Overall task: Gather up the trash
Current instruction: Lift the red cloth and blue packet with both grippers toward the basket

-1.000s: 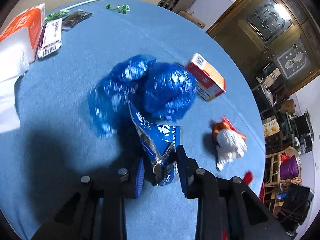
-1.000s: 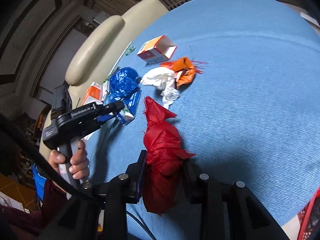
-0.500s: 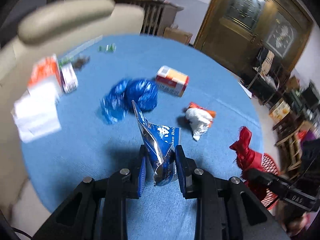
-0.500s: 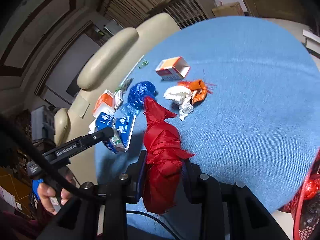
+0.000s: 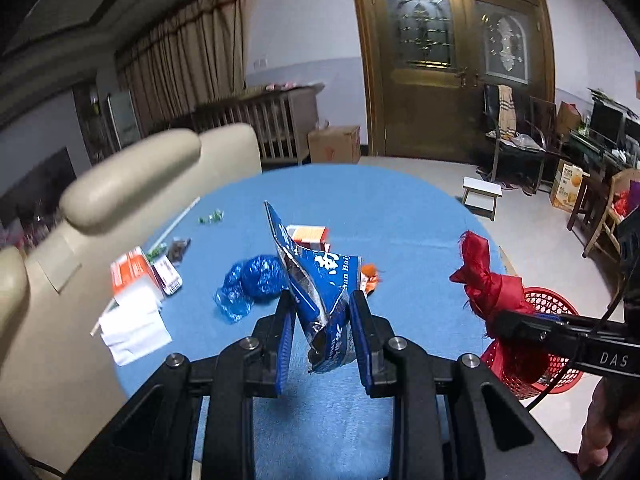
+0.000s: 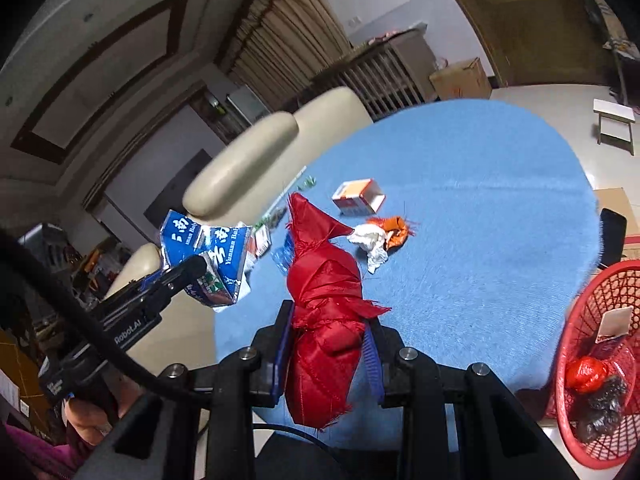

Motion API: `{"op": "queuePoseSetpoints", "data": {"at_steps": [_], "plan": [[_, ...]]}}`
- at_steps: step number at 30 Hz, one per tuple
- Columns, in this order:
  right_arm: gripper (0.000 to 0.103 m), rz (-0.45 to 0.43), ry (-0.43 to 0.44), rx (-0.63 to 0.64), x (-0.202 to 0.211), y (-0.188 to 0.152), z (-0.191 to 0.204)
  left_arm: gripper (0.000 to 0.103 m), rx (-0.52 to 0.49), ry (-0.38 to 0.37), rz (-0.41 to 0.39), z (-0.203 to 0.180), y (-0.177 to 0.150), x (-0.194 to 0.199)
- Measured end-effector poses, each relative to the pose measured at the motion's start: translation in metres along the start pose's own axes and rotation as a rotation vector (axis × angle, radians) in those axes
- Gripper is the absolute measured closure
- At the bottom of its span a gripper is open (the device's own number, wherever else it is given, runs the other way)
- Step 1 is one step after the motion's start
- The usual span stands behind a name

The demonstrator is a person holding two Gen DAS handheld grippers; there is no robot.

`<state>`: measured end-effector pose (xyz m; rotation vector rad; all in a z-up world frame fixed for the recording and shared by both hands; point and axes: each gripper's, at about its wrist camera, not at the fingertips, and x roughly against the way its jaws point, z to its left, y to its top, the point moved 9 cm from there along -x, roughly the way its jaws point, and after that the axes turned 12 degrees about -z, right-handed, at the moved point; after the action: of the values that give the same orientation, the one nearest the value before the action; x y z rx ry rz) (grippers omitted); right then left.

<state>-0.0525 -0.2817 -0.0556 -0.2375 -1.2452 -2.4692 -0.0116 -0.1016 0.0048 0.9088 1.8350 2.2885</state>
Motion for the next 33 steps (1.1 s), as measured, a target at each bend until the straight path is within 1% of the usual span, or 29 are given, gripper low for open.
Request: {"op": "queuePoseSetpoints", "data": {"at_steps": [9, 15, 21, 28, 33], "plan": [[0.069, -0.09, 0.043, 0.004, 0.047, 0.012, 0.011, 0.075, -0.064, 0.022, -0.07, -0.024, 0.014, 0.038], [0.069, -0.139, 0.052, 0.006, 0.074, 0.015, 0.009, 0.075, -0.076, 0.021, -0.087, -0.038, 0.017, 0.057], [0.069, -0.186, 0.066, -0.009, 0.098, 0.018, 0.007, 0.074, -0.06, 0.02, -0.084, -0.043, 0.018, 0.075], [0.069, -0.267, 0.078, -0.019, 0.134, 0.022, 0.006, 0.077, -0.092, 0.034, -0.13, -0.048, 0.024, 0.106], [0.069, -0.312, 0.071, -0.043, 0.147, 0.024, 0.003, 0.078, -0.103, 0.033, -0.158, -0.045, 0.024, 0.122]]}}
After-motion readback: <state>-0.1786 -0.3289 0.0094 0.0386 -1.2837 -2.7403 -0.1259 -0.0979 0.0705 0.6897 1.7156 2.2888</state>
